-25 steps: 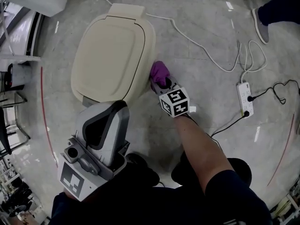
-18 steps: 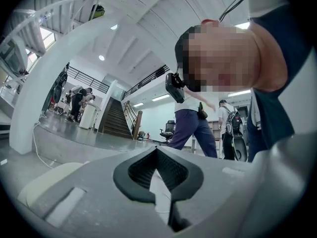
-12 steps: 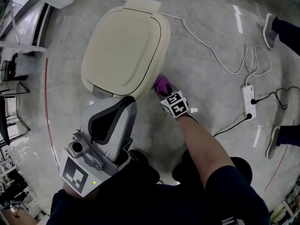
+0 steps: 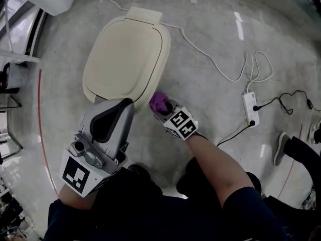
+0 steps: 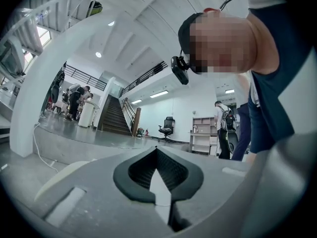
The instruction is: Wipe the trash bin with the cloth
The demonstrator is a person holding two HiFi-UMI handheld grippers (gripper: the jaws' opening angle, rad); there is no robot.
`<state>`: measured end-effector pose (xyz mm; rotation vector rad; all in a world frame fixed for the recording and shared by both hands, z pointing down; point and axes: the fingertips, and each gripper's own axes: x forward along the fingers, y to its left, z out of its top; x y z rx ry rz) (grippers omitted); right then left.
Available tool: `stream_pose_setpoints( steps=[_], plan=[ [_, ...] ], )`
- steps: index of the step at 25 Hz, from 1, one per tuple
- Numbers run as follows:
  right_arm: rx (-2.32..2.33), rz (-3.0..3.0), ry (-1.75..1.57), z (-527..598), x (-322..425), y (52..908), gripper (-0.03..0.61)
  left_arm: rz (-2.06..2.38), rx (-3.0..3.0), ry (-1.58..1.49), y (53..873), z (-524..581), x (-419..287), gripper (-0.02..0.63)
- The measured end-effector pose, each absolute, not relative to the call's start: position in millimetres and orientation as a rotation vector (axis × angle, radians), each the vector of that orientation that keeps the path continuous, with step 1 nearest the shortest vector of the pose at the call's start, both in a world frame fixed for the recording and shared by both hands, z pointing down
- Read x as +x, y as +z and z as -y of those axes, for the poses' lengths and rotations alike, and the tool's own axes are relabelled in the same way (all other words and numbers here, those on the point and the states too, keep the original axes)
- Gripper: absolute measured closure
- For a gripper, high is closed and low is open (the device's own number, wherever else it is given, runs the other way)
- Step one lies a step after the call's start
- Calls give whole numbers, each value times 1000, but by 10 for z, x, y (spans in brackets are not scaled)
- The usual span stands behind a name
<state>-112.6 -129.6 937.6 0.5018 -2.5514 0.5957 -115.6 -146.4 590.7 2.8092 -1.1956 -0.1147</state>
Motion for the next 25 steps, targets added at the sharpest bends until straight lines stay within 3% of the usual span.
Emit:
stream_pose_setpoints(
  steps=[18,25],
  plan=[
    [279,2699,458,1147,-1113,8109,509,1275,2766,-188,5617,1606,-1243,615],
    [338,2636,340,1292,-644,7690,509,1290,2735,-156,4972,1553,-1069,615]
  ],
)
